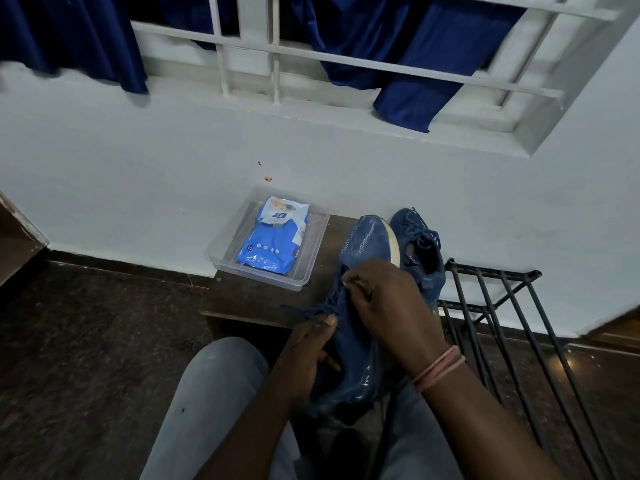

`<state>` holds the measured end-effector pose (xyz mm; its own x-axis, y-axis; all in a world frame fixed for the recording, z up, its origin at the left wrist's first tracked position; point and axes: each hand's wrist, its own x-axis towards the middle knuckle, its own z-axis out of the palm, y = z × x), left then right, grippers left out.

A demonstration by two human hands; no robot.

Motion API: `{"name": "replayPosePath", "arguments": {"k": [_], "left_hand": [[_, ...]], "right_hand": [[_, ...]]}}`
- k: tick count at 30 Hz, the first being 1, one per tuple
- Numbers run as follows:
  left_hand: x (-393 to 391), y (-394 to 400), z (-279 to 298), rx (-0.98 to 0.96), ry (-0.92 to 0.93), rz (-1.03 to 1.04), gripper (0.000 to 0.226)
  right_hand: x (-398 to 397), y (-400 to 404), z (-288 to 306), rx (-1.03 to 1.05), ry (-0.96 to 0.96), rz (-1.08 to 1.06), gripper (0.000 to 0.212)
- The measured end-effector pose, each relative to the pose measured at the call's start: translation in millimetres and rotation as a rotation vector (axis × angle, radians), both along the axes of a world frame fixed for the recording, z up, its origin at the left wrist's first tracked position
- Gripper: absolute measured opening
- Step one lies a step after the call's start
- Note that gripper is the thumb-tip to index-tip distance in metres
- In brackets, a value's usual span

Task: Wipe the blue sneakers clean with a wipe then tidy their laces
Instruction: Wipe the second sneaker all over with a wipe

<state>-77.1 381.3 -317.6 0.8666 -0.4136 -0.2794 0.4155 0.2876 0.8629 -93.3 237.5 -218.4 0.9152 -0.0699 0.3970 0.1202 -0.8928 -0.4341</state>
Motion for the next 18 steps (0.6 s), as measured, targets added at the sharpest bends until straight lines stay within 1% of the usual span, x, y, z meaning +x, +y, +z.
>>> {"name": "replayPosePath", "arguments": {"k": [2,4,5,6,8,9,11,13,16,17,18], "left_hand": [[1,3,-2,-0.019,0.015,0.006,0.075],[-1,2,1,-0.015,0.009,-0.002,0.058],[-2,1,1,-0.016,0.008,-0.008,0.047],[-3,-1,1,-0.017,0.013,-0.013,0.042],[-2,-2,2,-0.044,0.026,-0.007,0.047],[-1,-3,2,-0.076,0.033,0.005,0.045],[-2,-1,4,-0.136,0.044,0.004,0.027],[-3,-1,7,-0.147,0.059,-0.034,0.012],[-5,-2,9,-0.138,0.068,-0.022,0.018],[-5,-2,11,-0.128,0.064,-0.014,0.024],[-5,-2,13,-0.119,0.060,-0.007,0.037]], "right_hand": [[-8,6,3,0.044,0.069,0.095,0.015],[-12,4,7,0.075,0.118,0.118,0.016],[-10,1,7,0.079,0.112,0.093,0.016],[-6,-4,5,0.076,0.082,0.060,0.015],[-1,-6,2,0.061,0.017,0.001,0.013],[-2,-3,2,0.063,0.012,-0.007,0.012],[-8,9,1,0.081,0.036,0.052,0.013],[-16,15,1,0.098,0.066,0.111,0.014],[-13,12,-4,0.099,-0.003,0.033,0.017],[-11,11,-6,0.086,-0.037,-0.006,0.018],[-10,12,-8,0.073,-0.052,-0.031,0.018]]}}
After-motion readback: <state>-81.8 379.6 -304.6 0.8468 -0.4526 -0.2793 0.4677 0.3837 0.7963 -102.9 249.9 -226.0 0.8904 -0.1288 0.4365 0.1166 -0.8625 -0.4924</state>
